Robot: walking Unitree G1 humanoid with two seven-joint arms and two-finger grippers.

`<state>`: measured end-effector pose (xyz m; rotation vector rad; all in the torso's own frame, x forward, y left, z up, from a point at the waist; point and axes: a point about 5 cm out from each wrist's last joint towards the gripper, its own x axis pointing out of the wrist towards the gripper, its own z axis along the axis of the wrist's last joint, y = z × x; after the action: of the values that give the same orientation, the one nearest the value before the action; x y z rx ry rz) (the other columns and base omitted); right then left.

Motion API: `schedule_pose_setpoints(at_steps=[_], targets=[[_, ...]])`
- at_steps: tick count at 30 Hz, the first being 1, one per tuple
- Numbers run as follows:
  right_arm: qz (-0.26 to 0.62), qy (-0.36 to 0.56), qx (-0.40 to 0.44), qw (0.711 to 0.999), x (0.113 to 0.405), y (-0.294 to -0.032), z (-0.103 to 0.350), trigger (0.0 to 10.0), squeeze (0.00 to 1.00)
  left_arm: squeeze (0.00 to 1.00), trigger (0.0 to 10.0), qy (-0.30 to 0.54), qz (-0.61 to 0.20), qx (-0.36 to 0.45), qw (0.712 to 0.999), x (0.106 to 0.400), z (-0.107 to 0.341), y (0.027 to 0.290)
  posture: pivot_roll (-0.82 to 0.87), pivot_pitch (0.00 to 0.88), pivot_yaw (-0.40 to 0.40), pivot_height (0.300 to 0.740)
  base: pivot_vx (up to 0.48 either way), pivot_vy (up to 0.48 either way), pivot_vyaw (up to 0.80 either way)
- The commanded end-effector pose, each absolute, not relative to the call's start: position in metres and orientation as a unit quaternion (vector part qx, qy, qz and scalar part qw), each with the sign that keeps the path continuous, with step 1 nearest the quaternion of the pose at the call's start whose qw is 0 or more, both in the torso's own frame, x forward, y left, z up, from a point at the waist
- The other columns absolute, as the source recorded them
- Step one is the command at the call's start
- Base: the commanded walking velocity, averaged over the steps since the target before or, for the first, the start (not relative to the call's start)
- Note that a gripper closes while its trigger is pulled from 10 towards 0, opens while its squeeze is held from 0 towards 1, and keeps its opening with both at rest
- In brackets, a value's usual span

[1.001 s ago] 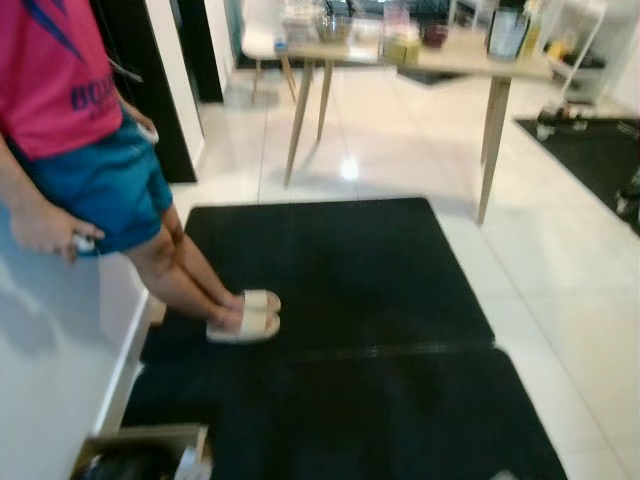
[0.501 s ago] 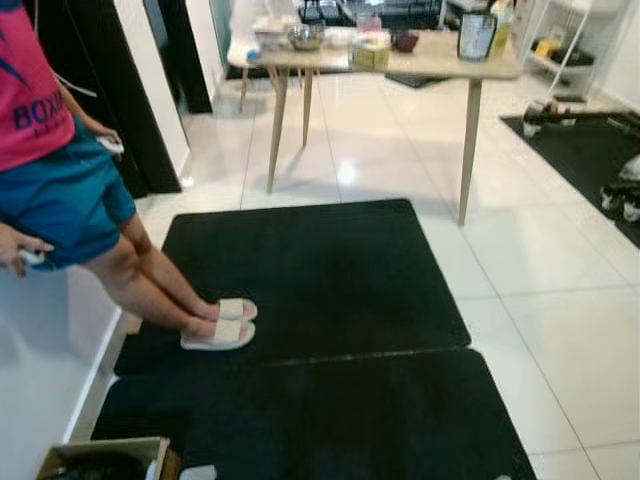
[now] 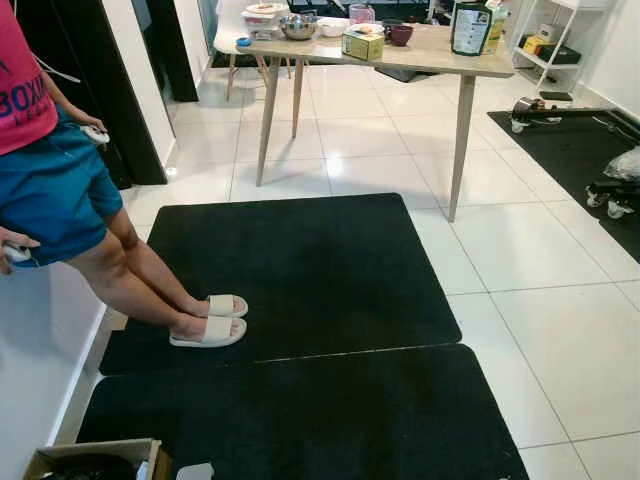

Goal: Restocking fridge

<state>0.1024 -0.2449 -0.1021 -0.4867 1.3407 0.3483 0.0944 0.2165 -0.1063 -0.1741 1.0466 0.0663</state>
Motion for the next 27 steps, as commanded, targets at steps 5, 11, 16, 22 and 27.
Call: schedule_pose_setpoints(at_steps=[5, 11, 16, 22, 27], targets=[[0.158, 0.611, -0.223, 0.743, 0.1011, -0.2440, -0.1028, 10.0, 0.00, 0.00, 10.0, 0.506, 0.033, -0.086, 0.857, 0.0913, -0.1078, 0.2141, -0.08, 0.000, -0.051, 0.740, 0.000, 0.000, 0.00], [0.159, 0.613, -0.221, 0.742, 0.0992, -0.2424, -0.1037, 10.0, 0.00, 0.00, 10.0, 0.512, 0.035, -0.085, 0.854, 0.0905, -0.1083, 0.2142, -0.08, 0.000, -0.047, 0.740, 0.000, 0.000, 0.00], [0.158, 0.606, -0.228, 0.745, 0.1014, -0.2419, -0.1033, 10.0, 0.00, 0.00, 10.0, 0.513, 0.036, -0.084, 0.854, 0.0905, -0.1084, 0.2143, -0.08, 0.000, -0.047, 0.740, 0.000, 0.000, 0.00], [0.159, 0.603, -0.215, 0.751, 0.1059, -0.2395, -0.1026, 10.0, 0.00, 0.00, 10.0, 0.512, 0.034, -0.083, 0.854, 0.0912, -0.1082, 0.2141, -0.08, 0.000, -0.045, 0.740, 0.000, 0.000, 0.35], [0.161, 0.604, -0.217, 0.750, 0.1064, -0.2392, -0.1025, 10.0, 0.00, 0.00, 10.0, 0.512, 0.033, -0.080, 0.854, 0.0915, -0.1082, 0.2141, -0.08, 0.000, -0.045, 0.740, 0.000, 0.000, 0.80]])
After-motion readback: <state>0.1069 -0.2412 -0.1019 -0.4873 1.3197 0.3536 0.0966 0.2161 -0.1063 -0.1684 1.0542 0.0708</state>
